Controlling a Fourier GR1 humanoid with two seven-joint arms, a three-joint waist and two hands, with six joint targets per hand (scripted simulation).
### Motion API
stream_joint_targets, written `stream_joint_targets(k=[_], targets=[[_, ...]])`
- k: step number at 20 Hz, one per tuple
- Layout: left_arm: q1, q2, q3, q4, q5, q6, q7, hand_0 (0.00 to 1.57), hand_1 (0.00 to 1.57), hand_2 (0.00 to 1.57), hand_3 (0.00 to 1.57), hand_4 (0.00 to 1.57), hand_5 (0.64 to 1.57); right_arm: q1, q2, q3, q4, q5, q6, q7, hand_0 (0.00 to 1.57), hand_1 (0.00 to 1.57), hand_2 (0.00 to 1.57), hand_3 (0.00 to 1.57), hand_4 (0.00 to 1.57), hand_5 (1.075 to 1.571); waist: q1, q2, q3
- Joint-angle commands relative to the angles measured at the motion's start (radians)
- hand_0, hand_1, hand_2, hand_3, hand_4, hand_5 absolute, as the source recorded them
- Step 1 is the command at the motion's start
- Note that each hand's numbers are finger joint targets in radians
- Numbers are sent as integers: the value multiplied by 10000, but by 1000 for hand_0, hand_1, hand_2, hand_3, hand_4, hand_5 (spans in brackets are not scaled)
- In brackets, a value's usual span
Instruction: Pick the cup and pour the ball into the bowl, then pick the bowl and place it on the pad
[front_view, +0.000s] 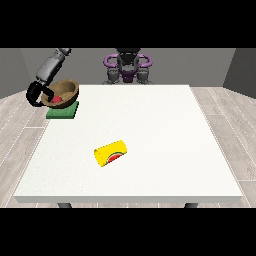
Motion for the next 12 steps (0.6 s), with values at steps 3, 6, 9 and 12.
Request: stream_joint_targets(k=[3, 6, 9, 12], targets=[[-212, 648, 391, -407, 366, -63, 280, 0, 0, 0, 0, 0, 1521, -24, -726, -1050, 965, -636, -533, 187, 1571, 1571, 1571, 1571, 504, 1561, 160, 709, 11], [141, 135, 300, -768, 492, 46, 199, 0, 0, 0, 0, 0, 1515, -173, -1122, -1126, 1091, -632, -500, 130, 1054, 1054, 1088, 1028, 0, 1545, 209, 758, 9], [81, 460, 418, -802, 511, -27, 115, 0, 0, 0, 0, 0, 1519, -542, -1352, -1295, 1143, -803, -491, 319, 726, 726, 649, 1040, 0, 1539, 255, 1031, 6], [380, 345, 327, -1106, 687, -49, 482, 0, 0, 0, 0, 0, 1514, -126, -954, -1093, 1321, -593, -766, 29, 685, 685, 559, 952, 0, 1531, 322, 493, 5]])
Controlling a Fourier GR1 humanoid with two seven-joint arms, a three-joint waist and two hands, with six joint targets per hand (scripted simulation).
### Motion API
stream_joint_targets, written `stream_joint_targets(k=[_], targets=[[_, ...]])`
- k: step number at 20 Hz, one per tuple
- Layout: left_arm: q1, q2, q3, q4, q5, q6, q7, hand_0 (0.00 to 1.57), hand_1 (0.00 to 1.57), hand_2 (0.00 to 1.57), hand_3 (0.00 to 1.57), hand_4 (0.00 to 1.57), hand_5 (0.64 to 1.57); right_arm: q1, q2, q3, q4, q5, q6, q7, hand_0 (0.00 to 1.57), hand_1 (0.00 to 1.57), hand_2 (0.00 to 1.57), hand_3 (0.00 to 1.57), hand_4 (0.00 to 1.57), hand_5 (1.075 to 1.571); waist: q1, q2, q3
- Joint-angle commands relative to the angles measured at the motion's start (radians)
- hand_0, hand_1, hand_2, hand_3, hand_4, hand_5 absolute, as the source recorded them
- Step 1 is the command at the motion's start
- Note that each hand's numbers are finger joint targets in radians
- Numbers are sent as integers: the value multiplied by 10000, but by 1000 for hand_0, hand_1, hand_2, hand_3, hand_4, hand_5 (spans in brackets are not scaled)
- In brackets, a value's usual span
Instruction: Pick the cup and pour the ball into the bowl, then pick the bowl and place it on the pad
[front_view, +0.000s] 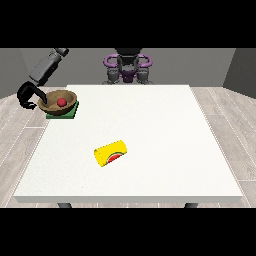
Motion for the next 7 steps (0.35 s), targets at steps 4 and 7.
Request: stream_joint_targets(k=[4, 7], targets=[[-254, 137, 13, -127, 100, 434, 181, 0, 0, 0, 0, 0, 1515, -776, -329, -62, -81, -161, 346, 199, 325, 325, 400, 517, 0, 1493, -338, 214, 3], [567, -229, -135, 574, 4, -384, -253, 0, 0, 0, 0, 0, 1515, -872, -1143, -251, -141, -444, 921, 1337, 134, 134, 280, 375, 0, 1467, -73, -704, -19]])
